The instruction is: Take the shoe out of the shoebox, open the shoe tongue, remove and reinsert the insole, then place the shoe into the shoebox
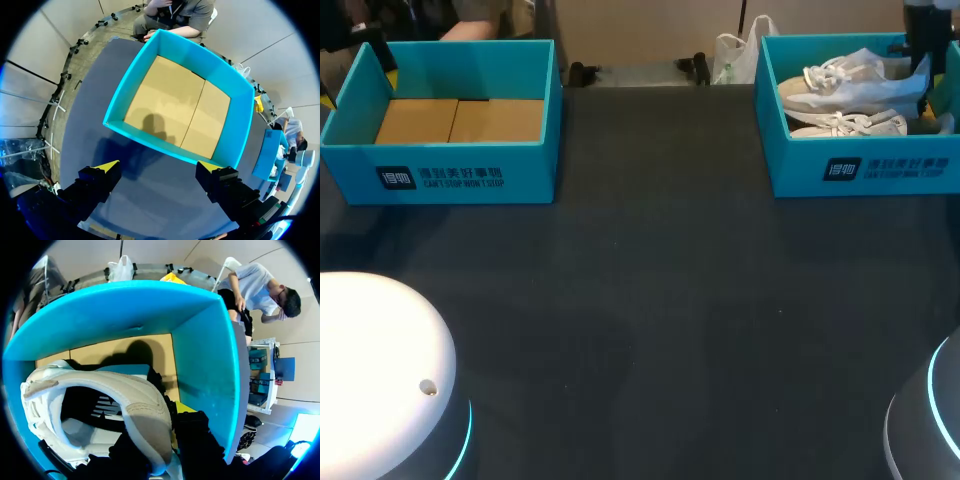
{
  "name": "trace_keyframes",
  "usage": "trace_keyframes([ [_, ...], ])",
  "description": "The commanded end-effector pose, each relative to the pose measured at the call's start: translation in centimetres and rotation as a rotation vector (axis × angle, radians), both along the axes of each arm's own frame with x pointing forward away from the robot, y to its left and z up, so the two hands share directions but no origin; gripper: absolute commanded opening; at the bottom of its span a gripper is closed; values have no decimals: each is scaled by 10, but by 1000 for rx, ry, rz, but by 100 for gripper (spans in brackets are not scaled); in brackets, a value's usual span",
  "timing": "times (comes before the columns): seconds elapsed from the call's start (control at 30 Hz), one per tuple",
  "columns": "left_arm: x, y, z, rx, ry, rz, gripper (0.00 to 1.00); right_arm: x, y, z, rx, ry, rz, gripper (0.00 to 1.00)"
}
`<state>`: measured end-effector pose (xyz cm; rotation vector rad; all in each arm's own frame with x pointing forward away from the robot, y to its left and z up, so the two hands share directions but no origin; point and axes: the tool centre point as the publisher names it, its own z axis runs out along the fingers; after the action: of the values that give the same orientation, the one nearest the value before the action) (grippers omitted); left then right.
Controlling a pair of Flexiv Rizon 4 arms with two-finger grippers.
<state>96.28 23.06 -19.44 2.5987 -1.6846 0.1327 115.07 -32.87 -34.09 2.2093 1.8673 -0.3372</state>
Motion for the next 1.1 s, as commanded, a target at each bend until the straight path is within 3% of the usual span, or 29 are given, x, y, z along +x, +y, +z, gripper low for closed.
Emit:
trace_keyframes([
  [0.03, -1, 0, 0, 2, -1, 1, 100, 8, -2, -9, 5, 6, -4, 0],
  [0.57, -1, 0, 0, 2, -1, 1, 100, 15, -3, -22, 15, -6, -32, 0],
  [0.6, -1, 0, 0, 2, -1, 1, 100, 14, -3, -21, 16, -6, -34, 19],
  [0.63, -1, 0, 0, 2, -1, 1, 100, 13, -3, -19, 16, -6, -37, 45],
  [0.67, -1, 0, 0, 2, -1, 1, 100, 13, -3, -17, 16, -9, -37, 90],
  [0.7, -1, 0, 0, 2, -1, 1, 100, 12, -4, -15, 15, -13, -38, 100],
  [0.93, -1, 0, 0, 2, -1, 1, 100, 9, -8, -5, 17, -26, -47, 100],
  [1.1, -1, 0, 0, 2, -1, 1, 100, 4, -5, 17, 34, -38, -56, 100],
])
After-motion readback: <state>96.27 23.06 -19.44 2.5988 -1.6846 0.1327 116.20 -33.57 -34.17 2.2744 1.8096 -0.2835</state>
